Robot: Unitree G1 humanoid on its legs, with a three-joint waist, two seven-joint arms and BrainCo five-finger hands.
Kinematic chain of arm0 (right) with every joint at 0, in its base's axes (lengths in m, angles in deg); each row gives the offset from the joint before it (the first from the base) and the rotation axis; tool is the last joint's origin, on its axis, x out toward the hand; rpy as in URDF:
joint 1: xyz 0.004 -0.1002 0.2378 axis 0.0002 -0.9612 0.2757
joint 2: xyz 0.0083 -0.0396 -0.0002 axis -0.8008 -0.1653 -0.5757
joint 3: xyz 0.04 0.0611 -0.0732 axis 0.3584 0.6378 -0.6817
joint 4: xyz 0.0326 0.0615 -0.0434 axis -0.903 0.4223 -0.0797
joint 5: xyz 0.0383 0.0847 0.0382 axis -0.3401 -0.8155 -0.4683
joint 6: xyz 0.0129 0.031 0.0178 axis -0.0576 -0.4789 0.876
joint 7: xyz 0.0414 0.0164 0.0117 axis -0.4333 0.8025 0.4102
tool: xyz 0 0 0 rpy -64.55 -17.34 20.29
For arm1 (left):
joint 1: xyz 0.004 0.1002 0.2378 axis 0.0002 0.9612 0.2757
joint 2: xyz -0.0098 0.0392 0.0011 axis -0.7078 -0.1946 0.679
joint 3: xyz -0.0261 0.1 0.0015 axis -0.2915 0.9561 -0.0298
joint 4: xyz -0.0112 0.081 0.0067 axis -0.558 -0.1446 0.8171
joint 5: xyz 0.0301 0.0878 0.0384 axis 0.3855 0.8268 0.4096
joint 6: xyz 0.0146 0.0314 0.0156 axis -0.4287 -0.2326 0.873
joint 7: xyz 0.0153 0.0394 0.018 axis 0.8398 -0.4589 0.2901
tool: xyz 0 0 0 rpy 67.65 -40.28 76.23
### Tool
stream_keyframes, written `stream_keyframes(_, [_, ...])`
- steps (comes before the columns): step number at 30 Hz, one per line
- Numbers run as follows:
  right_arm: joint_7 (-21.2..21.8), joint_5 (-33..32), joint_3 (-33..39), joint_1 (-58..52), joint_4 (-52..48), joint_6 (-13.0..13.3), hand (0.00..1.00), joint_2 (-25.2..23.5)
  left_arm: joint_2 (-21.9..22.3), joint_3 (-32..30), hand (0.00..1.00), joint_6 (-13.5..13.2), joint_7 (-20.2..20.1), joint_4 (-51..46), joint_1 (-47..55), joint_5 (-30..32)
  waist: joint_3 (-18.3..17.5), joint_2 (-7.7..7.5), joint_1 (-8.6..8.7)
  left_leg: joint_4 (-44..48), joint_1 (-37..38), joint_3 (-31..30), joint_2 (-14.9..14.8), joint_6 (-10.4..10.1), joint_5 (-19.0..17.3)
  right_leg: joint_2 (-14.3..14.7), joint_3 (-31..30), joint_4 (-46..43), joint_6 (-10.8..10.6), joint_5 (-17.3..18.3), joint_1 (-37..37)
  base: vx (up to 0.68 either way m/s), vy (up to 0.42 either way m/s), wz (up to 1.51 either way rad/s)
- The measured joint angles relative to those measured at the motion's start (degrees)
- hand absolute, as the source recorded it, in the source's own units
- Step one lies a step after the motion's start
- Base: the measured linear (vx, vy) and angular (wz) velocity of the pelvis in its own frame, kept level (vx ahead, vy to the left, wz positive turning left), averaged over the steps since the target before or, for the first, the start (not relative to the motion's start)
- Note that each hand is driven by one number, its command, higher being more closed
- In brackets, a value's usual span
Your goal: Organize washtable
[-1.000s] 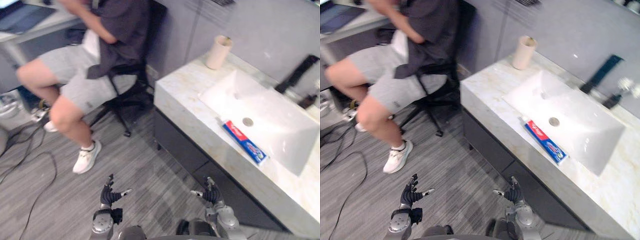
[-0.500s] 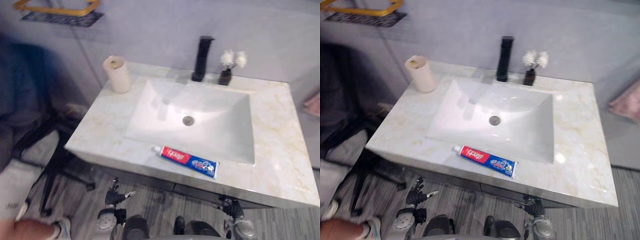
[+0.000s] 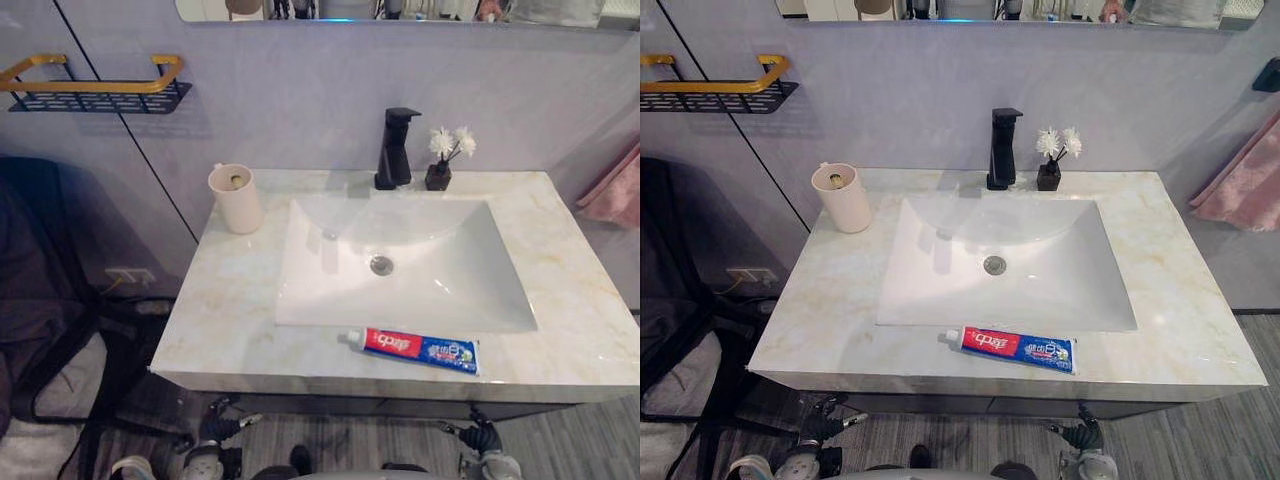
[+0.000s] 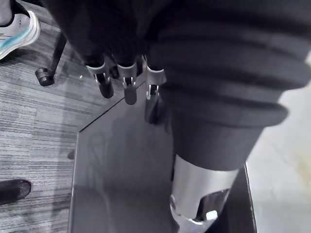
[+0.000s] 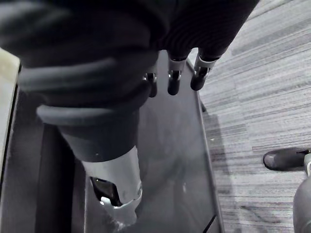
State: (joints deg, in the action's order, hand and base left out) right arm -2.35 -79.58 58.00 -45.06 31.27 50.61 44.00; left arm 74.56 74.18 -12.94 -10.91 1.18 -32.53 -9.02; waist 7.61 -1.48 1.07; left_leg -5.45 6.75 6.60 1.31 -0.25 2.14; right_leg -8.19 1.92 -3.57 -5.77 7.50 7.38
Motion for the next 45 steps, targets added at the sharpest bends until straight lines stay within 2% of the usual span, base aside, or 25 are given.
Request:
stream_keyframes(5, [0.02, -1.71, 2.01, 0.33, 0.57, -0.01, 0.0, -0.11, 0.02, 0.37, 0.0, 0.02, -0.92, 4.07, -0.33, -0.18, -0.07, 0.19, 0.95, -0.39, 0.36, -1.77, 0.33, -0.18, 0.41, -0.04, 1.94, 0.83, 0.0, 0.0, 1.55, -0.03, -0.021, 0.18])
stream_keyframes(9, [0.02, -1.74, 4.86, 0.5, 0.56, -0.09, 0.0, 1.08, -1.21, -7.28, 0.0, 0.27, -1.08, 7.33, 0.39, -0.44, -0.09, 0.32, 0.69, -0.43, 1.17, -2.48, 0.3, -0.27, 0.43, -0.04, 2.94, 1.56, 0.0, -0.01, 3.09, -0.03, -0.027, 0.09])
stream_keyframes(14, [0.13, -1.74, 4.82, -0.21, 0.16, -0.15, 0.0, 1.77, -7.3, -18.32, 0.0, 0.34, -0.8, 4.62, 0.53, -0.41, 0.11, 0.66, 0.16, -0.43, 0.88, -3.14, -0.11, -0.61, 0.2, -0.02, 4.0, 1.99, 0.02, 0.01, 3.38, -0.03, -0.03, 0.08])
stream_keyframes(16, [0.17, -1.72, 4.88, -1.2, -0.53, -0.15, 0.0, 1.84, -9.33, -22.7, 0.0, 0.53, -0.03, -4.79, 1.6, -0.42, 0.22, 0.83, -0.56, -0.41, 0.34, -3.65, -0.07, -0.63, 0.19, -0.03, 4.65, 2.54, 0.06, -0.01, 3.4, 0.0, -0.027, 0.19])
stream_keyframes(17, [0.17, -1.7, 4.86, -2.82, -2.37, -0.17, 0.0, 1.84, -10.39, -25.3, 0.0, 0.6, 0.6, -14.76, 2.54, -0.39, 0.19, 0.79, -0.77, -0.14, -0.15, -4.57, 0.13, -0.64, 0.25, -0.14, 5.63, 2.83, 0.09, -0.07, 3.47, 0.01, -0.022, 0.22])
stream_keyframes(18, [0.18, -1.7, 4.86, -3.01, -2.51, -0.17, 0.0, 1.84, -10.49, -25.59, 0.0, 0.6, 0.67, -15.89, 2.58, -0.38, 0.19, 0.79, -0.79, -0.1, -0.2, -4.7, 0.16, -0.65, 0.25, -0.15, 5.73, 2.83, 0.09, -0.07, 3.48, 0.03, -0.022, 0.26])
stream_keyframes(19, [0.15, -1.67, 4.88, -4.32, -3.64, -0.17, 0.0, 1.8, -11.21, -27.35, 0.0, 0.79, 1.53, -24.82, 2.61, -0.2, 0.24, 0.95, -1.41, -0.08, -0.29, -5.17, 0.33, -0.52, 0.37, -0.27, 6.25, 2.97, 0.07, -0.08, 3.71, 0.02, -0.01, 0.13])
stream_keyframes(20, [0.15, -1.65, 4.9, -4.95, -4.1, -0.17, 0.0, 1.8, -11.25, -28.06, 0.0, 0.8, 1.75, -28.61, 2.52, 0.06, 0.24, 1.02, -1.83, -0.07, -0.29, -5.26, 0.41, -0.35, 0.48, -0.33, 6.35, 3.1, 0.03, -0.1, 3.82, 0.04, -0.017, 0.2])
stream_keyframes(22, [0.16, -1.63, 5.76, -6.29, -4.47, -0.16, 0.0, 1.75, -11.29, -29.62, 0.0, 0.65, 3.32, -45.51, 2.0, 0.58, 0.12, 1.09, -1.98, -0.02, -0.28, -6.5, 0.89, -0.31, 0.51, -0.59, 7.61, 3.54, -0.07, -0.22, 4.77, 0.05, -0.023, 0.23])
stream_keyframes(24, [0.19, -1.58, 6.05, -7.24, -5.74, -0.21, 0.0, 1.62, -11.25, -29.27, 0.0, -0.03, 4.04, -54.8, 1.41, 2.65, 0.04, 1.33, -1.88, 0.01, -0.28, -6.8, 1.02, -0.05, 0.7, -0.66, 7.95, 3.44, -0.05, -0.24, 4.85, 0.02, -0.023, 0.14])
stream_keyframes(25, [0.34, -1.57, 6.05, -8.32, -6.76, -0.19, 0.0, 1.56, -11.27, -27.52, 0.0, -0.28, 4.42, -60.54, 0.04, 4.04, -0.08, 1.61, -1.73, 0.01, -0.24, -7.28, 1.17, -0.04, 0.7, -0.76, 8.57, 3.44, -0.05, -0.24, 5.12, 0.01, -0.028, 0.14])
stream_keyframes(26, [0.35, -1.57, 6.06, -8.57, -6.89, -0.19, 0.0, 1.56, -11.29, -26.23, 0.0, -0.58, 4.53, -62.3, -0.76, 4.59, -0.1, 1.71, -1.68, 0.01, -0.19, -7.6, 1.25, -0.02, 0.72, -0.8, 8.92, 3.43, -0.04, -0.24, 5.31, 0.0, -0.03, 0.23])
stream_keyframes(28, [0.38, -1.58, 6.19, -8.95, -6.93, -0.2, 0.0, 1.73, -11.42, -18.69, 0.0, -2.27, 5.31, -68.05, -3.84, 7.27, -0.19, 2.08, -1.65, 0.01, -0.14, -8.22, 1.39, 0.11, 0.81, -0.88, 9.44, 3.06, -0.03, -0.23, 5.49, -0.03, -0.018, 0.18])
stream_keyframes(29, [0.52, -1.57, 5.99, -8.96, -7.25, -0.2, 0.0, 1.7, -11.82, -11.82, 0.0, -3.12, 5.06, -70.85, -5.6, 10.24, -0.12, 2.2, -1.24, 0.02, -0.16, -8.51, 1.49, 0.24, 0.95, -0.95, 9.73, 2.77, -0.01, -0.21, 5.49, -0.05, -0.012, 0.11])
stream_keyframes(30, [0.55, -1.57, 5.82, -8.94, -7.43, -0.2, 0.0, 1.68, -12.15, -8.57, 0.0, -3.36, 4.98, -71.69, -6.3, 11.52, -0.08, 2.26, -0.83, 0.02, -0.16, -8.73, 1.55, 0.33, 1.04, -0.98, 9.98, 2.59, 0.0, -0.21, 5.51, -0.07, -0.015, 0.18])
stream_keyframes(32, [0.85, -1.6, 4.03, -8.64, -7.64, -0.06, 0.0, 1.79, -13.99, 2.97, 0.0, -4.62, 3.3, -72.6, -8.93, 15.5, -0.04, 2.44, 0.45, 0.01, -0.26, -9.16, 1.61, 0.24, 1.2, -1.09, 10.45, 2.26, 0.02, -0.12, 5.51, -0.06, -0.009, 0.11])
stream_keyframes(33, [0.97, -1.62, 3.56, -8.43, -7.63, -0.06, 0.0, 1.77, -14.4, 5.51, 0.0, -4.84, 2.59, -72.58, -9.43, 16.13, -0.02, 2.46, 0.79, 0.01, -0.25, -9.16, 1.61, 0.19, 1.22, -1.09, 10.44, 2.2, 0.02, -0.11, 5.47, -0.07, -0.006, -0.01])
stream_keyframes(35, [1.8, -1.61, 1.65, -7.9, -7.6, -0.03, 0.0, 1.91, -15.72, 17.71, 0.0, -5.73, -0.52, -70.97, -12.66, 17.21, 0.05, 2.78, 1.65, 0.0, 0.01, -8.95, 1.48, -0.18, 1.25, -1.05, 10.13, 1.75, 0.05, 0.07, 5.33, -0.08, -0.011, -0.06])
stream_keyframes(38, [1.93, -1.61, -0.42, -6.8, -6.48, 0.08, 0.0, 2.21, -15.5, 26.97, 0.0, -7.31, -3.98, -66.48, -15.35, 18.96, -0.08, 3.0, 2.36, -0.01, 0.08, -8.57, 1.01, -0.58, 1.43, -0.67, 9.7, 1.66, 0.06, 0.1, 5.12, -0.07, -0.021, -0.07])
stream_keyframes(45, [2.0, -1.63, -3.17, -5.45, -5.88, 0.1, 0.0, 2.65, -11.76, 38.33, 0.0, -6.68, -6.34, -49.26, -20.56, 25.14, -0.28, 3.31, 3.93, -0.05, -0.21, -8.07, 0.41, -0.57, 1.84, -0.12, 9.0, 1.79, 0.14, 0.14, 4.4, -0.03, -0.014, -0.05])
